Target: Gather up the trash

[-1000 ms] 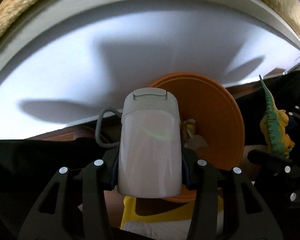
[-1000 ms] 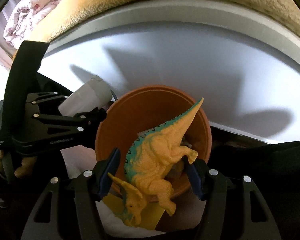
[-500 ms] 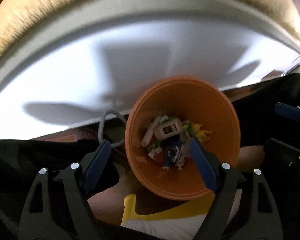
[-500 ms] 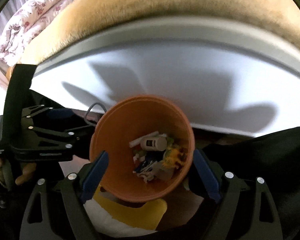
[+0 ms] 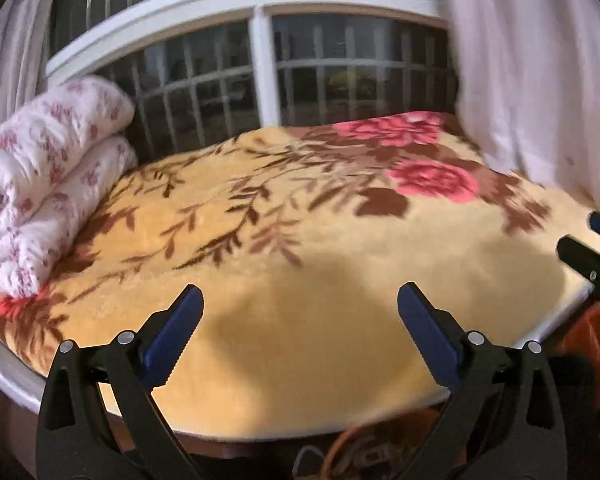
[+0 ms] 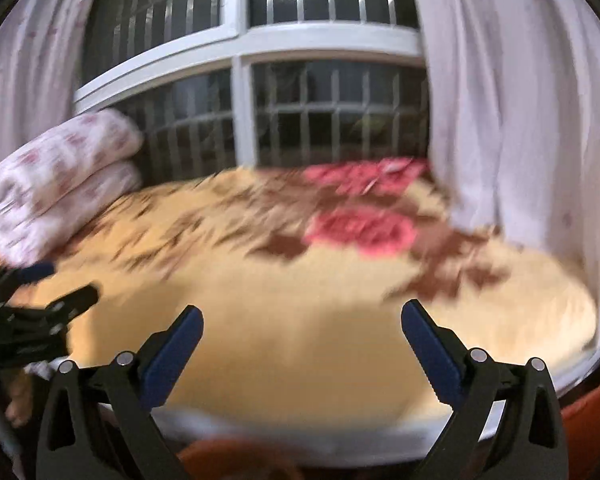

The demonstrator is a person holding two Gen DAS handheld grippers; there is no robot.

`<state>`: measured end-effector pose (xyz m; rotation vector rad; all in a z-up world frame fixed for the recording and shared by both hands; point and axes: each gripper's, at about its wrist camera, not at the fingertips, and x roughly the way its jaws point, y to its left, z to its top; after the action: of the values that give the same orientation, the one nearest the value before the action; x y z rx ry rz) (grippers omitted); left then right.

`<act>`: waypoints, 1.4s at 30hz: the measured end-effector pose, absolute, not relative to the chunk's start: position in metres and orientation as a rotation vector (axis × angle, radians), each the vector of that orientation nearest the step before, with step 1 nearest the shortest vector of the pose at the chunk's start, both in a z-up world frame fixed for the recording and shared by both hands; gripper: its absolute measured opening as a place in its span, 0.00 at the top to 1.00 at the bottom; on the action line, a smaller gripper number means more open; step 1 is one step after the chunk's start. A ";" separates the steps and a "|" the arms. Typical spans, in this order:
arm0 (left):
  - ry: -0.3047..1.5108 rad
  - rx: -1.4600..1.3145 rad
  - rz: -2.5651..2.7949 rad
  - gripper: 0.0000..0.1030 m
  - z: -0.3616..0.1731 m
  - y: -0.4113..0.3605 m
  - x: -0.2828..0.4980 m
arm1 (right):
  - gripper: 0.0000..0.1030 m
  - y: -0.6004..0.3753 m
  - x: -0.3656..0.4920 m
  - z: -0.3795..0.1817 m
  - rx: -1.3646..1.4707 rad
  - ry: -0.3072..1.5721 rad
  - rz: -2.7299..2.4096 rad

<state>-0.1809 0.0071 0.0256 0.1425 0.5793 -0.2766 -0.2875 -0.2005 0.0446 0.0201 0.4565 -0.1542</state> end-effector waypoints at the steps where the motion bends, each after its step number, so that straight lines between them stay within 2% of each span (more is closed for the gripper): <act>1: 0.591 0.123 -0.267 0.08 0.025 0.009 -0.165 | 0.05 -0.202 -0.267 0.046 0.005 0.446 -0.199; 5: 0.638 0.098 -0.265 0.08 0.013 0.008 -0.115 | 0.05 -0.209 -0.210 0.039 -0.038 0.479 -0.263; 15: 0.683 0.079 -0.296 0.08 -0.011 -0.011 -0.063 | 0.05 -0.207 -0.138 0.009 -0.002 0.483 -0.286; 19: 0.708 0.052 -0.277 0.08 -0.021 -0.013 -0.041 | 0.05 -0.208 -0.114 -0.006 0.002 0.561 -0.273; 24: 0.787 -0.025 -0.283 0.08 -0.038 -0.003 -0.029 | 0.05 -0.214 -0.114 -0.020 0.037 0.591 -0.264; 42: 0.791 0.035 -0.274 0.08 -0.041 -0.012 -0.031 | 0.05 -0.211 -0.111 -0.026 0.027 0.602 -0.280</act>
<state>-0.0306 -0.0119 -0.0412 0.0352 0.7907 -0.2737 -0.1113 -0.2114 -0.0256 0.0273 0.6017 -0.2795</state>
